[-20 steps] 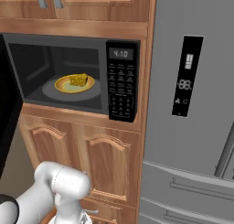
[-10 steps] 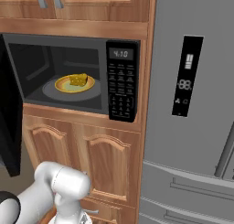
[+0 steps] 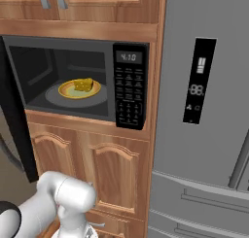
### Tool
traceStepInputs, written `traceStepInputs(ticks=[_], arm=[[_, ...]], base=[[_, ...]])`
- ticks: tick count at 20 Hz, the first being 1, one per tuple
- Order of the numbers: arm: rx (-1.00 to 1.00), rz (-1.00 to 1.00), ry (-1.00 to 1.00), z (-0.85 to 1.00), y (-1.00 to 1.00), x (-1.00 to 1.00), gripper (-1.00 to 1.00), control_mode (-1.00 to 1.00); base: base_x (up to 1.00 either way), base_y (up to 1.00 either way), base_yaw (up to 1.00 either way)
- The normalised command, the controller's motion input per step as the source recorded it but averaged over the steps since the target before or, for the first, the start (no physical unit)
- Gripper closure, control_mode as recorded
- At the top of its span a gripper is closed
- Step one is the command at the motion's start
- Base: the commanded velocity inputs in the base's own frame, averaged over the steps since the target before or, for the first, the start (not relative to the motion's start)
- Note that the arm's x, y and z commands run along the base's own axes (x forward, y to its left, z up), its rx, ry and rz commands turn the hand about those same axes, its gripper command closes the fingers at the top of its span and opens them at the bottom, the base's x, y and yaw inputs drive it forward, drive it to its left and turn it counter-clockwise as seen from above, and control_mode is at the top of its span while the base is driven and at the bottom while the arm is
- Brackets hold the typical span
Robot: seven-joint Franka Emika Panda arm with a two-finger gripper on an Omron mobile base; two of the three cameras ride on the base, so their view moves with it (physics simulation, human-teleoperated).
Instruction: Pick the cheese from the counter and place it in the microwave. Then turn on the microwave.
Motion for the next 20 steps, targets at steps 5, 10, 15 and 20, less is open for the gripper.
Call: traceStepInputs(ticks=[5, 10, 15, 20], arm=[[-0.02, -0.09, 0.01, 0.00, -0.16, 0.52, -1.00, -1.00], [-0.04, -0.06, 0.00, 0.00, -0.21, 0.65, -1.00, -1.00], [-0.05, -0.03, 0.00, 0.00, -0.18, 0.73, -1.00, -1.00], [-0.06, -0.01, 0.00, 0.00, -0.17, 0.78, -1.00, -1.00]], base=[[0.00, 0.00, 0.00], [0.00, 0.00, 0.00], [0.00, 0.00, 0.00], [0.00, 0.00, 0.00]])
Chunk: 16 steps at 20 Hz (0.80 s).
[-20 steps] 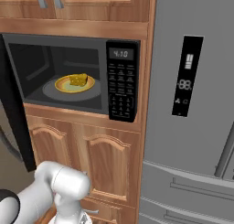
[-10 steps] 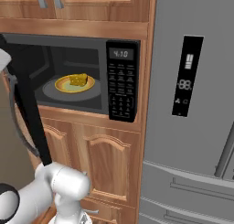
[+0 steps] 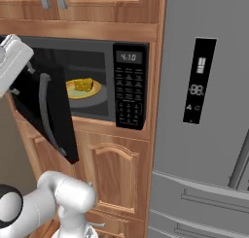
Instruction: Pick the cheese from the counter and place it in the microwave. Then turn on the microwave.
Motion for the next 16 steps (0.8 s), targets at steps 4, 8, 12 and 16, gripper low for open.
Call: traceStepInputs(ticks=[4, 8, 12, 16], arm=[[-0.06, 0.00, 0.00, 0.00, -0.16, 0.75, -1.00, -1.00], [-0.04, 0.00, 0.00, 0.00, -0.20, 0.56, -1.00, -1.00], [-0.01, 0.00, 0.00, -0.15, -0.22, 0.35, -1.00, -1.00], [0.00, 0.00, 0.00, -0.19, -0.22, 0.32, -1.00, -1.00]], base=[[0.00, 0.00, 0.00], [0.00, 0.00, 0.00], [0.00, 0.00, 0.00], [0.00, 0.00, 0.00]])
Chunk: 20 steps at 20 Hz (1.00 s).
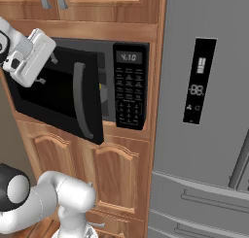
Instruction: Pick the cheese from the counter and place it in the microwave. Then turn on the microwave.
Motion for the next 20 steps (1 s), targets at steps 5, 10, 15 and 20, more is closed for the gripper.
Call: traceStepInputs(ticks=[5, 10, 15, 20], arm=[[0.00, 0.00, 0.00, -0.33, -0.26, 0.41, -1.00, -1.00], [-0.01, 0.00, 0.00, -0.47, -0.30, 0.53, -1.00, -1.00], [0.00, 0.00, 0.00, -0.46, -0.30, 0.55, -1.00, -1.00], [0.00, 0.00, 0.00, -0.43, -0.29, 0.49, -1.00, -1.00]], base=[[0.00, 0.00, 0.00], [0.00, 0.00, 0.00], [0.00, 0.00, 0.00], [0.00, 0.00, 0.00]])
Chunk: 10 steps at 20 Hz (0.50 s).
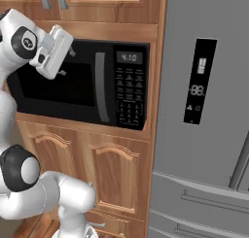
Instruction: Pick the cheese from the counter and place it in the microwave. Then turn on the microwave.
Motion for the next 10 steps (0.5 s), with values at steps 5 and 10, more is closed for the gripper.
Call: traceStepInputs(ticks=[5, 10], arm=[[0.00, 0.00, 0.00, -0.52, -0.32, 0.47, -1.00, -1.00], [0.00, 0.00, 0.00, -0.44, -0.25, 0.34, -1.00, -1.00]], base=[[0.00, 0.00, 0.00], [0.00, 0.00, 0.00]])
